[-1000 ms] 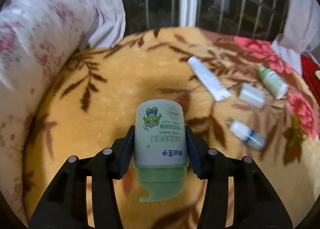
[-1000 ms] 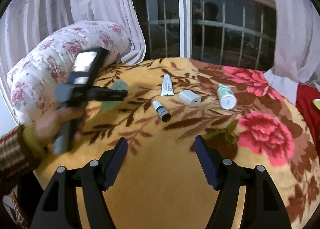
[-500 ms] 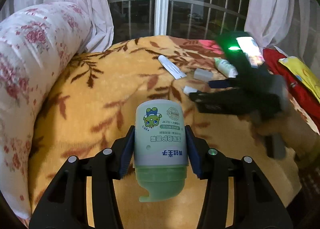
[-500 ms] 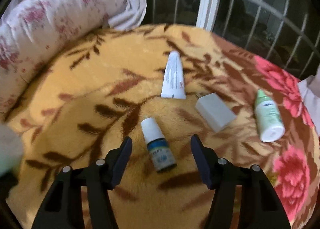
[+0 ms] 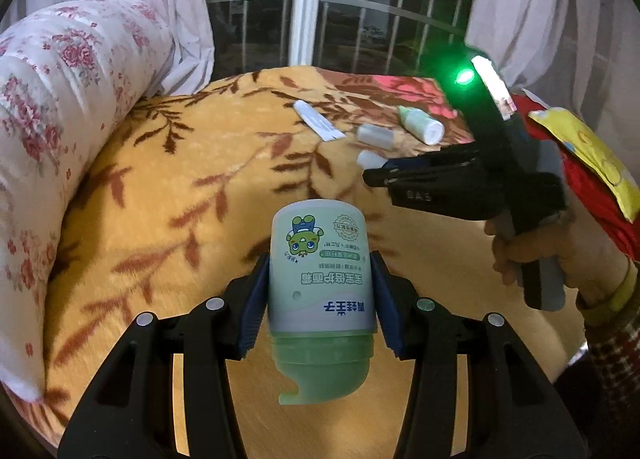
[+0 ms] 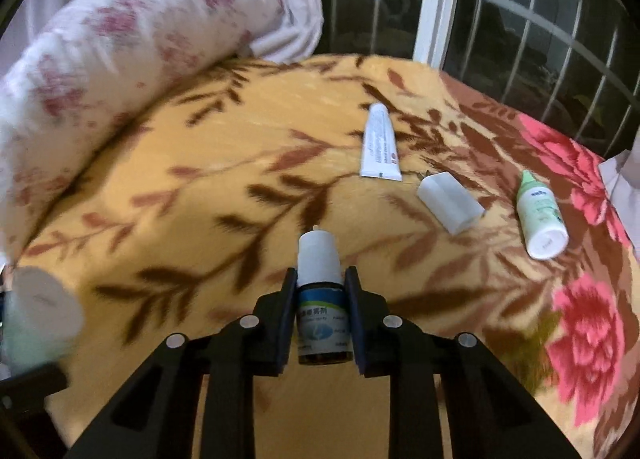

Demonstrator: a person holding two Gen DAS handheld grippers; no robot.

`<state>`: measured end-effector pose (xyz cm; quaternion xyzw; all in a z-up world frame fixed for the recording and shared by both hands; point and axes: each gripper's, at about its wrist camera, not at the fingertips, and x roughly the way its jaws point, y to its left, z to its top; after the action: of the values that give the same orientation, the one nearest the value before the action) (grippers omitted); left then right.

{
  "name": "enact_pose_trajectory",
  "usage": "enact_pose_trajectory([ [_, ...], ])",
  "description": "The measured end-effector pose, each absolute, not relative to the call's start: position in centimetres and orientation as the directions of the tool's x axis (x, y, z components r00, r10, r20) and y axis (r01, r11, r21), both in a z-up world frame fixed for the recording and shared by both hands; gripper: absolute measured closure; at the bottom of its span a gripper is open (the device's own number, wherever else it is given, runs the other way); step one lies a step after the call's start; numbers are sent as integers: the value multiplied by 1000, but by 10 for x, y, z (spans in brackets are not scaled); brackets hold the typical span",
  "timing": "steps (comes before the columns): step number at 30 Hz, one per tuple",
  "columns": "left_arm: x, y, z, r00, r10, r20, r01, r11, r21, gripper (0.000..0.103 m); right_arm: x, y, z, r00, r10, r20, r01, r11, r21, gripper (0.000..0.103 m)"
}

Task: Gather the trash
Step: 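Grasp the small eye-drop bottle with the right tool, then lower both tools to the orange bin and release the bottles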

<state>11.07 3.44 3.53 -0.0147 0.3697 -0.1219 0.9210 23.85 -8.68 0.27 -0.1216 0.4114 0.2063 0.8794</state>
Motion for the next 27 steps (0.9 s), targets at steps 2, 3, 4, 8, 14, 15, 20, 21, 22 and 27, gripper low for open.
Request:
enact_pose_trajectory([
  [2, 98, 31, 36, 690, -254, -678, 229, 965, -129, 56, 212, -91, 12, 585, 283, -760, -472, 881, -35, 79],
  [3, 92, 29, 35, 685, -260, -680, 237, 963, -129, 56, 202, -92, 15, 588, 290, -755, -476, 879, -32, 79],
  [4, 85, 28, 35, 677, -270, -685, 247, 960, -134, 56, 191, -93, 18, 592, 295, -750, -479, 877, -33, 79],
  [8, 49, 19, 35, 645, -311, -697, 301, 943, -142, 56, 135, -103, 31, 597, 333, -730, -495, 869, -8, 79],
  [14, -1, 5, 16, 520, -390, -760, 403, 896, -184, 56, 33, -122, 23, 532, 384, -754, -534, 844, 53, 79],
  [15, -7, 3, 9, 488, -400, -775, 416, 888, -196, 56, 23, -124, 18, 520, 384, -763, -535, 842, 59, 79],
  [20, -39, -11, -37, 314, -403, -860, 468, 853, -229, 56, -28, -129, -39, 377, 378, -845, -527, 838, 140, 79],
  [21, -44, -15, -48, 273, -392, -879, 481, 847, -228, 56, -35, -128, -51, 349, 372, -860, -525, 838, 149, 79],
  [22, -45, -16, -54, 250, -387, -888, 485, 843, -231, 56, -38, -128, -60, 329, 370, -869, -522, 838, 159, 79],
  [27, -52, -19, -92, 117, -355, -927, 477, 839, -261, 56, -51, -124, -123, 189, 335, -923, -491, 846, 207, 79],
])
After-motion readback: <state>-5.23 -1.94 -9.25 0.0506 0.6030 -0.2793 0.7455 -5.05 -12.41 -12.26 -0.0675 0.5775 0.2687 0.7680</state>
